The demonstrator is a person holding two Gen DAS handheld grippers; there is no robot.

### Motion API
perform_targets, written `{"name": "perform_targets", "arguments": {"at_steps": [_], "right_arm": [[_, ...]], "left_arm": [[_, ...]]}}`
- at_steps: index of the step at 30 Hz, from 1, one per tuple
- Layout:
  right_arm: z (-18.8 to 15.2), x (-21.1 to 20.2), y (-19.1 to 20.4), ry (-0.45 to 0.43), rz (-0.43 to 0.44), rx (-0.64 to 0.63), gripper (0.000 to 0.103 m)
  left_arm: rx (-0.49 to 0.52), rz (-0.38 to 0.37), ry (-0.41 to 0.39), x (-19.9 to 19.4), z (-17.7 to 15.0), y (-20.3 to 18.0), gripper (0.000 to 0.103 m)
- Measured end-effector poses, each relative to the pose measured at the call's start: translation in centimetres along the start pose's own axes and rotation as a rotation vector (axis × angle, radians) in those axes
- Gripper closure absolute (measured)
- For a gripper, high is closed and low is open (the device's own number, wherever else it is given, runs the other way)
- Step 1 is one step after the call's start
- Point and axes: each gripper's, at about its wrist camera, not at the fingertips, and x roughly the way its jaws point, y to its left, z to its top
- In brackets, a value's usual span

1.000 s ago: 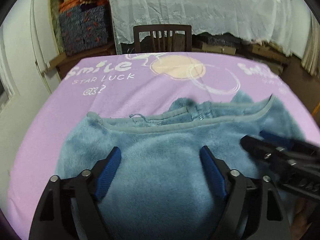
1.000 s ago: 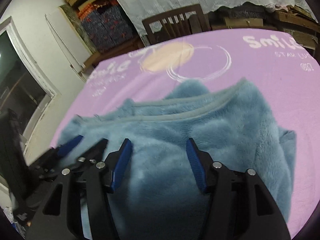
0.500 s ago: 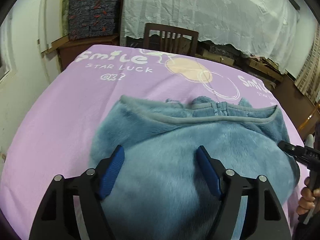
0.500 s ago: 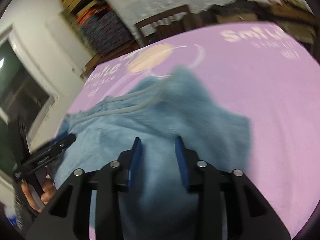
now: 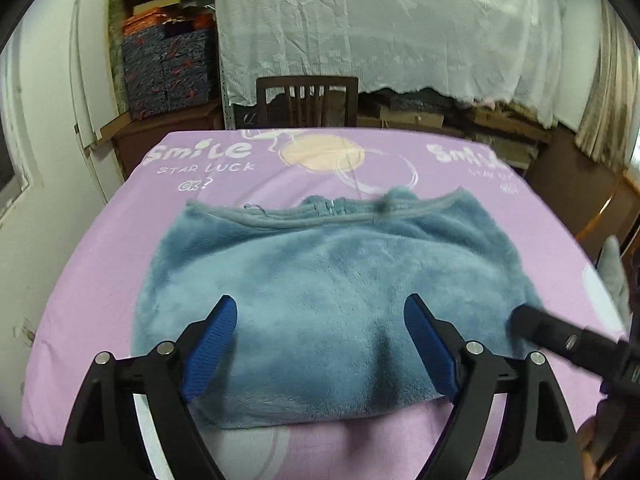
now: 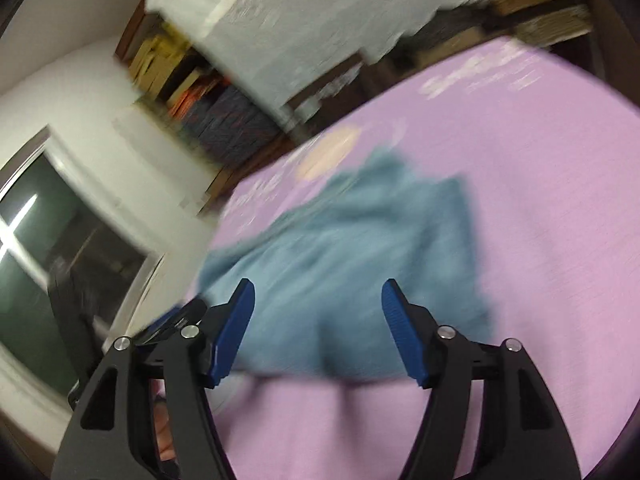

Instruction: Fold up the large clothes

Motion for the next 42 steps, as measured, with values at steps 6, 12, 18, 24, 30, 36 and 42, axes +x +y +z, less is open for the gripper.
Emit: {"name": "perform_targets", "arguments": {"at_steps": [6,12,18,24,30,36,42], "right_arm": [[-0.6,2.1,-2.1,0.084,0.005,0.086,0.040],[-0.4,1.8,-4.1,0.093,0.057,0.173,0.042],[-0.6,0.7,-5.6,0.086,0.063,0.214,0.044],[-3.0,-1.2,-5.2,0.065,-0.002,0.250,0.028],[-4.7,-2.0,-5.7,-0.005,-0.076,0.372,0.024],[-3.3,-0.5,-5.8,-0.116,-0.161,0.531,0.009],[-0.8,2.9,-4.8,-0.234,-0.280,0.406,0.009]], "left_arm": [[-0.032,-0.017,0.096,4.3,-1.7,1.1,0.014],[0.012,0.033,0.081,5.6,-2.7,0.6,0.008],[0.002,0.028,0.089,6.0,-2.7,0.9,0.006],[-0.010,0.030,0.103,6.2,-2.3,0.9,0.005],[-0.054,-0.001,0.115,5.8,-1.8,1.4,0.008],[-0.084,-0.042,0.073,5.0,-0.9,1.6,0.008],[-0.066,-0.013,0.107,6.8,-1.0,1.0,0.003]]}}
